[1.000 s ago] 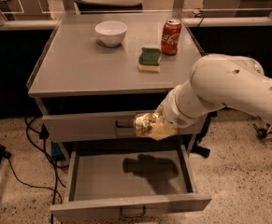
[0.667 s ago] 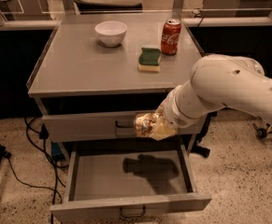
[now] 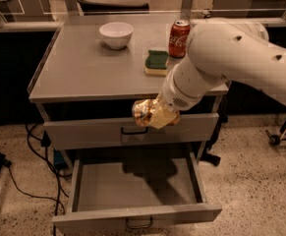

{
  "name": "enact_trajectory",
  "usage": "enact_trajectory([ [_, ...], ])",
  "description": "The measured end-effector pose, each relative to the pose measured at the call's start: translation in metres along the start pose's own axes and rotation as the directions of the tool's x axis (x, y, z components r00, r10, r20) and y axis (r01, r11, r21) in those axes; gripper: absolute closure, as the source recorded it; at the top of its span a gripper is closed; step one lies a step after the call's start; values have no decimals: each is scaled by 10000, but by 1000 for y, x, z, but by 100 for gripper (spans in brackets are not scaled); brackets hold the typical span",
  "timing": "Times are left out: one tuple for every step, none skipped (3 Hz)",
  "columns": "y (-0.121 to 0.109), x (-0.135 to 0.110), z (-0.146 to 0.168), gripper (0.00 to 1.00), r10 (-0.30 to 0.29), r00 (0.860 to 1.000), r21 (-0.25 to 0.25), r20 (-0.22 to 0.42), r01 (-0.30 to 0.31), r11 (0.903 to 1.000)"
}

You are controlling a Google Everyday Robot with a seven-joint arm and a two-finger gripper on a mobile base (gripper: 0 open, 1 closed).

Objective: Pick orange can from middle drawer and place on counter

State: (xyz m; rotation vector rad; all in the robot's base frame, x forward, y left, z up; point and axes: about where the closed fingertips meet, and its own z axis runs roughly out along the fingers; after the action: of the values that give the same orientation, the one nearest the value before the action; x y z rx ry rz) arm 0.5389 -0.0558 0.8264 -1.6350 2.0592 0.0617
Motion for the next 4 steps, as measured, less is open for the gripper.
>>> enact_trajectory([
  [-19, -33, -13, 100, -140, 9996, 140, 233, 137, 9998],
  [-36, -62, -12, 100, -277, 9974, 202, 659, 265, 9994],
  [-61, -123, 16, 100, -755, 9865, 161, 1450, 740, 9971],
  [-61, -123, 17, 100, -757, 9865, 162, 1450, 741, 9971],
])
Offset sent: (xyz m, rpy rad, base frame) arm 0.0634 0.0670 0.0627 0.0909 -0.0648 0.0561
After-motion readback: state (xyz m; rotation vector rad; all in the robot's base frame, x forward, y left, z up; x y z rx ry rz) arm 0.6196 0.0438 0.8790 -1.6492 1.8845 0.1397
